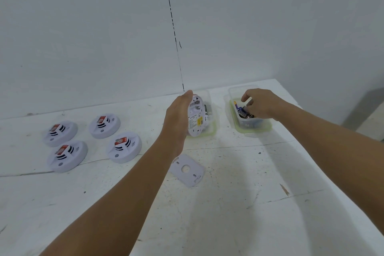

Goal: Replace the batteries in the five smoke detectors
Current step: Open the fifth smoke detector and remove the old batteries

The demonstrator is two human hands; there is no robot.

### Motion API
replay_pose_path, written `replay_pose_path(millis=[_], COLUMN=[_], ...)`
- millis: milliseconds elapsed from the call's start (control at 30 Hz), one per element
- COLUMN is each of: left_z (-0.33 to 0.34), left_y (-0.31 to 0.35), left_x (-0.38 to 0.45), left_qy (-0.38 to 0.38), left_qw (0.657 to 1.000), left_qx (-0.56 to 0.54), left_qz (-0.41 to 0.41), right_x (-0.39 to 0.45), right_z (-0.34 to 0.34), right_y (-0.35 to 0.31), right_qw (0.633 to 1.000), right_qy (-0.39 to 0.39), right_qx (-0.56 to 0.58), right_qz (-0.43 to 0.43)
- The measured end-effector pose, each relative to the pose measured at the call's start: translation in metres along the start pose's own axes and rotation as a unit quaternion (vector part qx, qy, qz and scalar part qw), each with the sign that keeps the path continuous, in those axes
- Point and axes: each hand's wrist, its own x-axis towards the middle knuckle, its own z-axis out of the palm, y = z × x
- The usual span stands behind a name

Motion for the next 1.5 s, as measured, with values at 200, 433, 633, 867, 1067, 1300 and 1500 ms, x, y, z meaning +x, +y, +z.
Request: replay_pose_path(millis=[200,433,633,867,1067,1300,1500], left_z=[-0.015,-0.040,-0.054,-0.067,-0.077,-0.084,-0.093], left_y=[0.004,0.008,0.009,0.005,0.000,-0.006,-0.010], left_x=[-0.001,0.004,0.015,0.031,0.039,0.038,0.032], left_qy=[0.014,0.043,0.058,0.063,0.066,0.058,0.067], left_qw=[0.999,0.998,0.997,0.997,0.997,0.997,0.996], left_qx=[-0.033,-0.044,-0.037,-0.031,-0.031,-0.034,-0.044], left_qz=[-0.001,-0.003,-0.015,-0.028,-0.030,-0.038,-0.044], right_x=[0.000,0.002,0.014,0.034,0.052,0.049,0.044], right_z=[0.005,0.018,0.041,0.065,0.089,0.102,0.096], right_y=[-0.015,-0.067,-0.100,-0.118,-0.129,-0.139,-0.140], right_qw=[0.995,0.982,0.982,0.975,0.939,0.921,0.956], right_qy=[0.098,0.122,0.044,-0.031,-0.006,-0.001,0.039], right_qx=[0.014,0.029,-0.010,-0.131,-0.306,-0.369,-0.266], right_qz=[-0.034,-0.141,-0.182,-0.177,-0.158,-0.127,-0.119])
